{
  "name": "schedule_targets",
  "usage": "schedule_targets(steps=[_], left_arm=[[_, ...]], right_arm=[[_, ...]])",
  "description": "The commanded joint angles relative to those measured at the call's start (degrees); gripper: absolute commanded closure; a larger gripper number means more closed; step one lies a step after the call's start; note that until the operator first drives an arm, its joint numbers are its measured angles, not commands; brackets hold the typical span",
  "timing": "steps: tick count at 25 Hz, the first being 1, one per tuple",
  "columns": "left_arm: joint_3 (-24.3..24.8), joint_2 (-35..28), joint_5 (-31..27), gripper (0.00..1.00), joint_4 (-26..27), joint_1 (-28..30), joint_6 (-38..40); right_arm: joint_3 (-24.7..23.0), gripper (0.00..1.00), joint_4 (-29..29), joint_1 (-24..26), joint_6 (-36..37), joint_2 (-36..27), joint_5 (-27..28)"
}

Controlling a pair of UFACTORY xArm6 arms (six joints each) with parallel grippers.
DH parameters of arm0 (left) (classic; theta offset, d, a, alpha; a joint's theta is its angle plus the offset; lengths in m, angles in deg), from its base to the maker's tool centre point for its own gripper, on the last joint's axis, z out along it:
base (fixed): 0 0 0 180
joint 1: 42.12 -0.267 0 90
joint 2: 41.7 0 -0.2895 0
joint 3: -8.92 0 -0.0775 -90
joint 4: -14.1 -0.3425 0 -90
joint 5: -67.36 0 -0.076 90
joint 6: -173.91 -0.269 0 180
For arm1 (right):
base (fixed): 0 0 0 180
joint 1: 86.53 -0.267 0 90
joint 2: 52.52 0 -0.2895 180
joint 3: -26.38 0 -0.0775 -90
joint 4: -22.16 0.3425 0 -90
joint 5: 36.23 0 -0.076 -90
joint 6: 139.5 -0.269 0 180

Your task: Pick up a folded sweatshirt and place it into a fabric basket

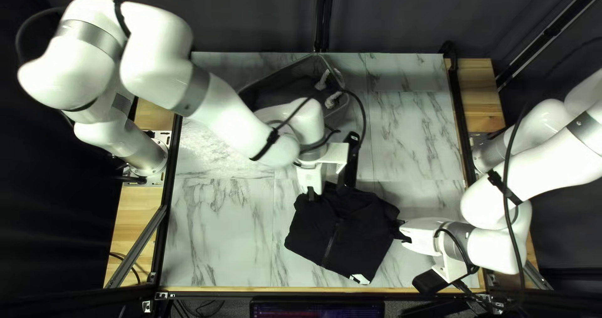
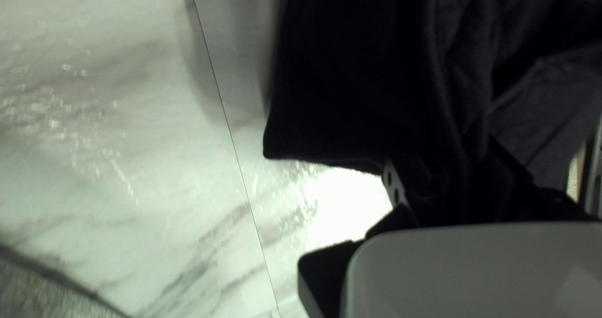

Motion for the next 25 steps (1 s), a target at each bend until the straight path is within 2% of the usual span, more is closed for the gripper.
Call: schedule_targets(steps=[1, 9, 14, 20, 25], left_arm=[[-0.19, -1.02, -0.97, 1.00, 0.09, -0.58, -0.57], [0.01, -5.21, -4.72, 1.00, -1.60, -3.47, -1.46], [2.81, -9.59, -6.31, 1.00, -1.46, -5.54, -3.10], [3.86, -14.57, -10.92, 1.00, -2.19, -9.94, -5.13], [2.65, -17.87, -16.18, 1.00, -3.13, -14.48, -6.58]], right_arm=[[2.98, 1.00, 2.38, 0.68, 5.05, -1.79, 4.32], [4.93, 1.00, 4.19, 3.69, 12.47, -5.32, 8.79], [7.25, 1.00, 4.56, 6.43, 17.03, -6.56, 11.38], [10.15, 1.00, 4.13, 11.40, 23.57, -8.28, 13.46], [9.97, 1.00, 3.62, 16.17, 28.89, -11.66, 13.41]])
